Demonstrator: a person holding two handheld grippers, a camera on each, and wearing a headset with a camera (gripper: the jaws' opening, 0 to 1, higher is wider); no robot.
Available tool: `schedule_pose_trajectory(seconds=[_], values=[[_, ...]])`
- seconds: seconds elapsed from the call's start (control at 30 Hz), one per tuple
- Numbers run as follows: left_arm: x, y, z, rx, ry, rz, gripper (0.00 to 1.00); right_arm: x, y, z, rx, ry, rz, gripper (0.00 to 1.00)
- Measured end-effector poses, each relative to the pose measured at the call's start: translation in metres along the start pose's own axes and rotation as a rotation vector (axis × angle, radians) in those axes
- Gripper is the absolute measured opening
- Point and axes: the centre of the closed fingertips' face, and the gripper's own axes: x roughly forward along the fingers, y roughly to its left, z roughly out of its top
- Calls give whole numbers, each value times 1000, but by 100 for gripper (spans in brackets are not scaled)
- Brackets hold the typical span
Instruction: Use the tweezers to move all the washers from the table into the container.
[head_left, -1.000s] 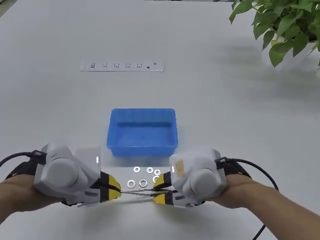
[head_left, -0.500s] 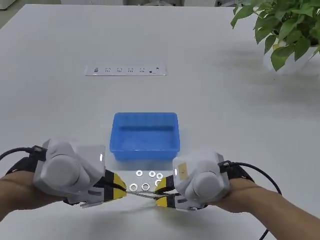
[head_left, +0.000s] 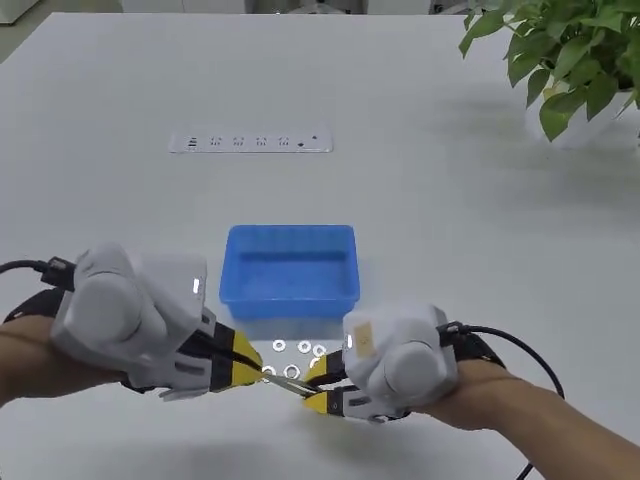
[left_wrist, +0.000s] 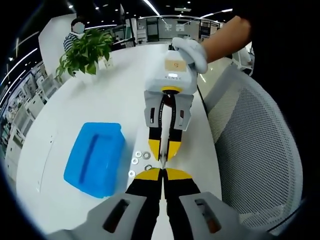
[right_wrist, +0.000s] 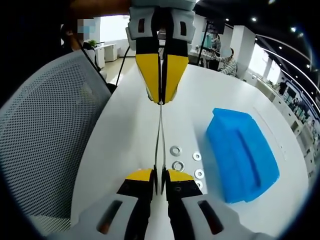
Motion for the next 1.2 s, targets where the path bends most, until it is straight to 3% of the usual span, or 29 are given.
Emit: schedule_pose_trajectory(seconds=[0.4, 0.9, 1.2], values=[[-5, -2, 19, 18, -39, -6, 5, 2, -2, 11, 13, -28, -13, 11], [10, -7, 43, 57, -99, -35, 5, -1, 1, 9, 55, -51, -23, 11], [17, -8, 49, 60, -123, -54, 5, -3, 1, 7, 66, -52, -30, 11]])
